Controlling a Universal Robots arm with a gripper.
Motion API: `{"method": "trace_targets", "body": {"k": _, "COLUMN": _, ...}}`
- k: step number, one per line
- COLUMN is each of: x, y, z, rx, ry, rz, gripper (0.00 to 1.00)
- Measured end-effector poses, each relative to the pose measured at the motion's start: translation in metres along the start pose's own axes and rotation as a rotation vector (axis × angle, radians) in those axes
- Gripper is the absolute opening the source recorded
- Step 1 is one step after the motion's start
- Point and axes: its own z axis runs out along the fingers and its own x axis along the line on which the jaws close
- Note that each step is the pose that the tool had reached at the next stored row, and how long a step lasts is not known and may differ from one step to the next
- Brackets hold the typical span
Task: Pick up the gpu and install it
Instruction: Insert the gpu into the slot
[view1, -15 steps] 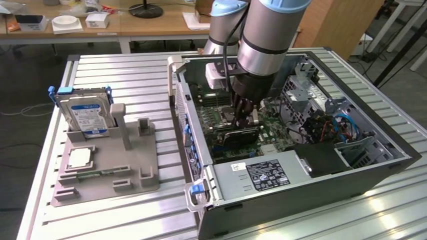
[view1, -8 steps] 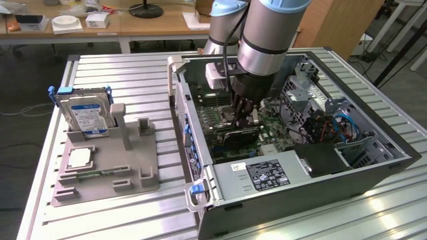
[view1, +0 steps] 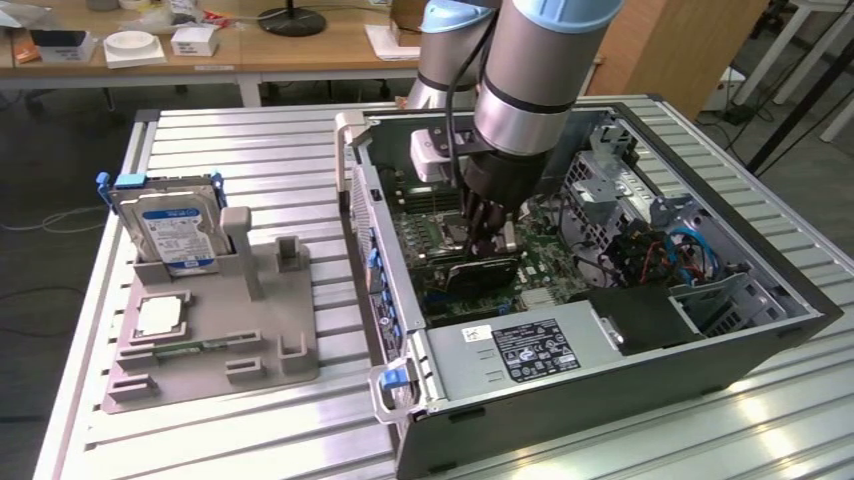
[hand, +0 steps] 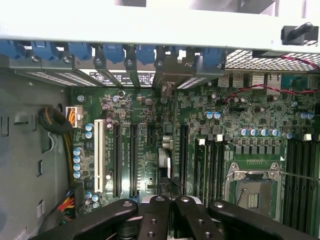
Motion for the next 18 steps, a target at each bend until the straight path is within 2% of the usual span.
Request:
{"method": "trace_targets", "body": {"k": 9, "x": 0.001, "y": 0.0000, "z": 0.0130, "rx": 0.0019, "ry": -0.0002, "rz": 0.000, "gripper": 0.11}}
{"method": "trace_targets", "body": {"k": 18, "x": -0.001, "y": 0.0014, "z": 0.0145, "rx": 0.0018, "ry": -0.0011, "rz": 0.000, "gripper": 0.11}}
